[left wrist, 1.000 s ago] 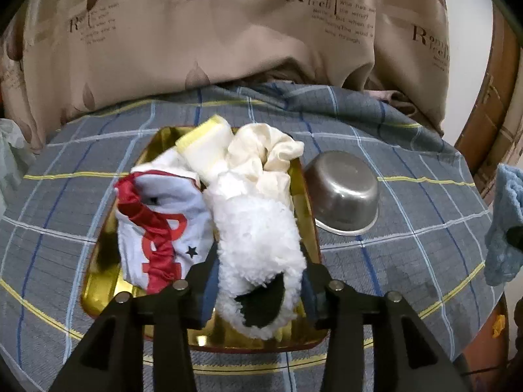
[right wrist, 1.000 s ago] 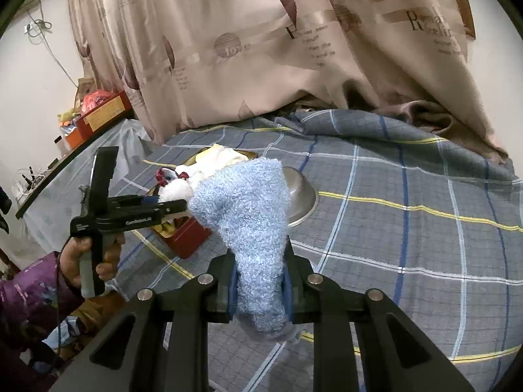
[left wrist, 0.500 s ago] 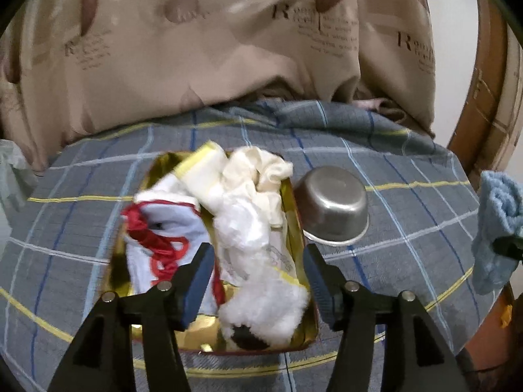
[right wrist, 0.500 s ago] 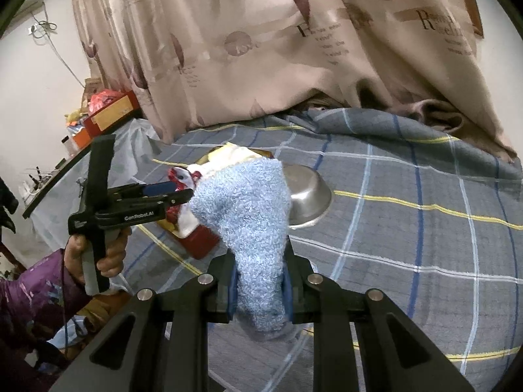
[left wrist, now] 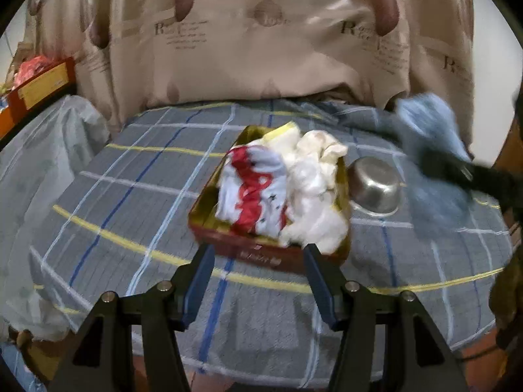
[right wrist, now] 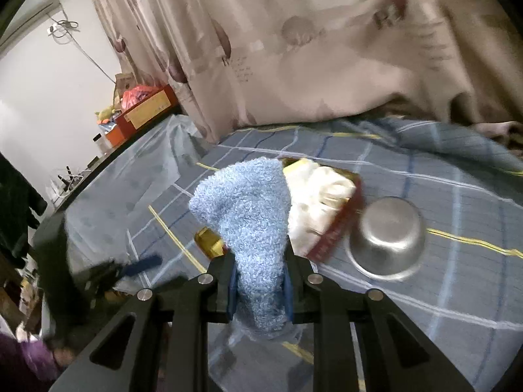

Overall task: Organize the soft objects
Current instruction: 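Carry the light-blue sock over the tray with the right gripper and lower it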

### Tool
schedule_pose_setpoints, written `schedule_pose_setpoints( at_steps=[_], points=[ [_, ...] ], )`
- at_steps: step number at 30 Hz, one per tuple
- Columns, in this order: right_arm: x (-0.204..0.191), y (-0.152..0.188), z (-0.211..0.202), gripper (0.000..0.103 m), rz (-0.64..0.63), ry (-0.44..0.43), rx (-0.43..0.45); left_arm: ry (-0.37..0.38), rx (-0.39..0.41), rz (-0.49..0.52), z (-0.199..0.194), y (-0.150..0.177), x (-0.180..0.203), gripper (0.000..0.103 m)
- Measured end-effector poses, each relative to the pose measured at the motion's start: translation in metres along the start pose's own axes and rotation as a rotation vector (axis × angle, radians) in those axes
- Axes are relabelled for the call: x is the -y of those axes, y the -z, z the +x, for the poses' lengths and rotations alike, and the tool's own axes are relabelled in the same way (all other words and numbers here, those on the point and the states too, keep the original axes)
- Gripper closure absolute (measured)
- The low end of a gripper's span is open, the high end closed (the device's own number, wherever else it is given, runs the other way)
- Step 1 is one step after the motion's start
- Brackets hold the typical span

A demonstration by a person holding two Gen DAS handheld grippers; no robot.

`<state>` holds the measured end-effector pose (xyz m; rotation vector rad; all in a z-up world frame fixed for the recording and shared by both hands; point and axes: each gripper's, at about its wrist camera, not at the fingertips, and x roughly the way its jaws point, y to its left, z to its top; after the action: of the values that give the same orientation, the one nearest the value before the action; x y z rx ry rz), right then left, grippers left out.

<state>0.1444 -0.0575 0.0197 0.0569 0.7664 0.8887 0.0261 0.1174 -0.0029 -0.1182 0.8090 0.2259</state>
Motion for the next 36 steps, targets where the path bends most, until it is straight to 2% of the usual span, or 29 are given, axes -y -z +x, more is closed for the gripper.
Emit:
schedule_pose_setpoints(
  at_steps=[4, 9, 14, 25, 36],
  points=[
    [-0.002, -0.018, 0.048, 0.083, 0.031, 0.026, -0.053, -0.05, 0.014, -0.006, 0.001, 0.001, -0.01, 0.045],
    [0.008, -0.031, 0.09, 0.083, 0.114, 0.026, -0.089, -0.068, -0.022, 0.002, 0.014, 0.001, -0.019, 0.045],
    [0.011, -0.036, 0.118, 0.083, 0.142, 0.048, -0.108, -0.066, -0.043, -0.018, 0.022, 0.002, -0.03, 0.045],
    [0.013, -0.04, 0.148, 0.082, 0.16, 0.08, -0.126, -0.073, -0.096, -0.04, 0.04, 0.004, -0.043, 0.045],
    [0.013, -0.043, 0.157, 0.08, 0.15, 0.1, -0.127, -0.074, -0.117, -0.045, 0.042, 0.005, -0.043, 0.045]
  ],
)
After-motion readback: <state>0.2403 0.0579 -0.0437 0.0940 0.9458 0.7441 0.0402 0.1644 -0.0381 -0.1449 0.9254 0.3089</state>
